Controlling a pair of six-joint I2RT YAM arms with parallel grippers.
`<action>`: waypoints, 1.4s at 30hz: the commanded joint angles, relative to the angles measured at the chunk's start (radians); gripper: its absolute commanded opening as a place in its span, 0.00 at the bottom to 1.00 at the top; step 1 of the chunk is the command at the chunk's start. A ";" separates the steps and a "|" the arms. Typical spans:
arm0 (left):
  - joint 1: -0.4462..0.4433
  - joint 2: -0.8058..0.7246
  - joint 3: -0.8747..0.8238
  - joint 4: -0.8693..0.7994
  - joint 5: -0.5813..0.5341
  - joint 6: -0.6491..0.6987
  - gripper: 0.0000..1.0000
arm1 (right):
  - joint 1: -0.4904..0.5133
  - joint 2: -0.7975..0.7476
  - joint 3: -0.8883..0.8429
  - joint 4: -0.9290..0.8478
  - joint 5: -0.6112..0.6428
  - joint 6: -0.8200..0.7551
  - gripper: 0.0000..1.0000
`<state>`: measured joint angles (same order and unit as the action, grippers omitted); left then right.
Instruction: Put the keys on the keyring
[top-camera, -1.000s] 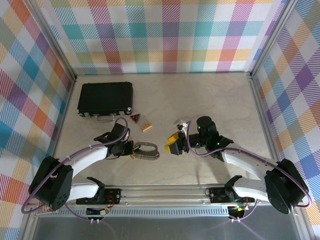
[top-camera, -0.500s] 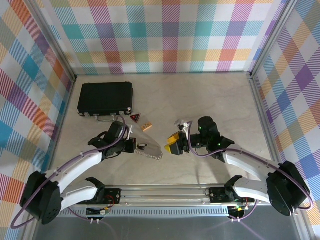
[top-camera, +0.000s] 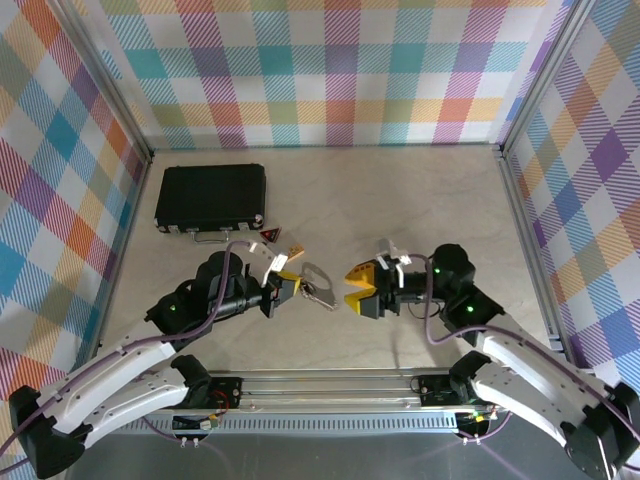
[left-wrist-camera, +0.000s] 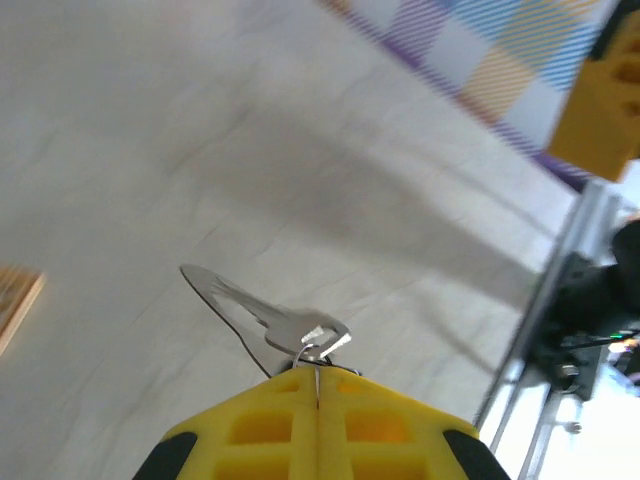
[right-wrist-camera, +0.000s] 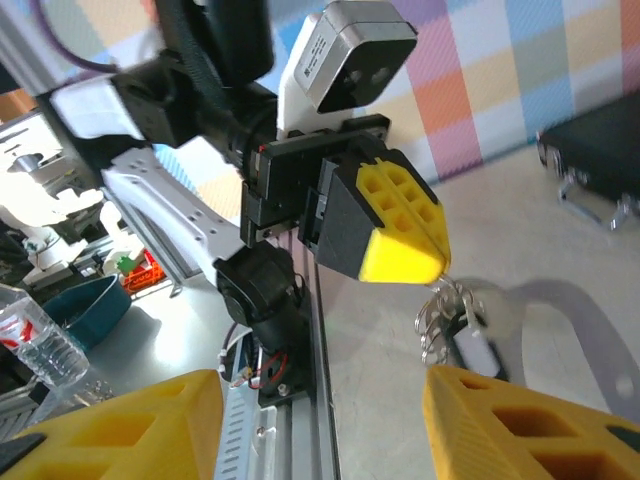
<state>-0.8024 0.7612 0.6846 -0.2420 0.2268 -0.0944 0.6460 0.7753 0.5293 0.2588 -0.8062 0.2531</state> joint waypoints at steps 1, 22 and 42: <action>-0.043 -0.024 0.050 0.148 0.096 0.076 0.00 | 0.004 -0.074 0.054 -0.087 -0.019 -0.062 0.53; -0.071 -0.010 0.108 0.225 0.228 0.124 0.00 | 0.278 0.022 0.297 -0.359 0.326 -0.384 0.34; 0.349 0.061 -0.039 -0.374 -0.211 -0.345 0.41 | 0.246 0.084 0.035 -0.171 0.423 -0.129 0.61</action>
<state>-0.4873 0.8310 0.6884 -0.5331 0.0090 -0.3401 0.9047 0.8474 0.5854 0.0044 -0.3645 0.0978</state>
